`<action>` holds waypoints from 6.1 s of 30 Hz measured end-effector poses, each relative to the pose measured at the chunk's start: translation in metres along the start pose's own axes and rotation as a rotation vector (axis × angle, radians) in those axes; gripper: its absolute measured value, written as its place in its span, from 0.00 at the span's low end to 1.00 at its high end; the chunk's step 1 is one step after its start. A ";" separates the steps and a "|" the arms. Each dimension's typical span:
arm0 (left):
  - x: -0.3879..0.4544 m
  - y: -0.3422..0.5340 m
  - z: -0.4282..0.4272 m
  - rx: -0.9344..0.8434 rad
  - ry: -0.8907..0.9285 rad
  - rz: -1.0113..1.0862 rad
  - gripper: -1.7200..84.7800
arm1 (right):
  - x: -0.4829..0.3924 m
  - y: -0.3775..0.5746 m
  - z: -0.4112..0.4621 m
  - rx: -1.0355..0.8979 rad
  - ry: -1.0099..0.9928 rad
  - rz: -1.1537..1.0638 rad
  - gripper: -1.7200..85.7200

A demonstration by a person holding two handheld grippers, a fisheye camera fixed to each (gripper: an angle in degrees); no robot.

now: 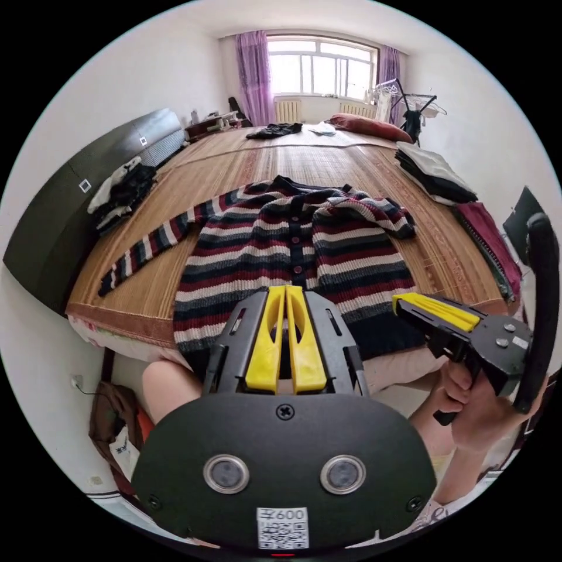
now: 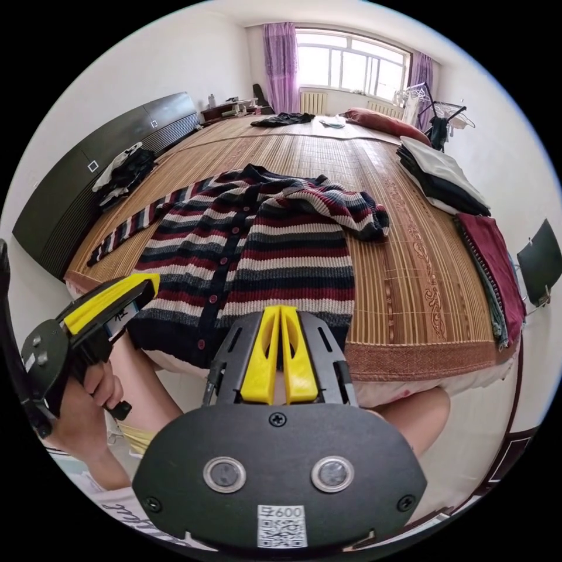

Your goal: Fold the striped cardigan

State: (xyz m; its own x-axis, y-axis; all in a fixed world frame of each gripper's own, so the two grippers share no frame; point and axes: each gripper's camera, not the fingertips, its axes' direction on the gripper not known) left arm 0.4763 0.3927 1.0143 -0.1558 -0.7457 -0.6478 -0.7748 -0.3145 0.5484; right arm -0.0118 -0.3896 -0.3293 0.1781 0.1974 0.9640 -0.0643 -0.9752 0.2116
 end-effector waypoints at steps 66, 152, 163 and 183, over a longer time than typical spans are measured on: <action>-0.004 -0.055 0.011 0.011 0.127 0.005 0.03 | 0.001 0.029 -0.047 0.126 0.135 0.068 0.01; 0.267 -0.524 0.181 0.493 -0.048 1.066 0.08 | 0.205 -0.356 0.155 0.060 0.094 -0.589 0.12; 0.096 -0.575 0.132 0.645 0.485 0.564 0.05 | 0.253 -0.344 0.152 0.071 -0.027 -0.493 0.16; -0.039 -0.590 0.113 0.788 0.746 0.374 0.06 | 0.367 -0.283 0.154 0.390 -0.621 -0.076 0.02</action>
State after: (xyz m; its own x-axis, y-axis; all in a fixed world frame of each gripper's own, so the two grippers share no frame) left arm 0.8702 0.6732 0.6565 -0.2589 -0.9601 0.1054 -0.9658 0.2589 -0.0132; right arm 0.2232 -0.0569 -0.0606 0.6988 0.2860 0.6557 0.3040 -0.9484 0.0897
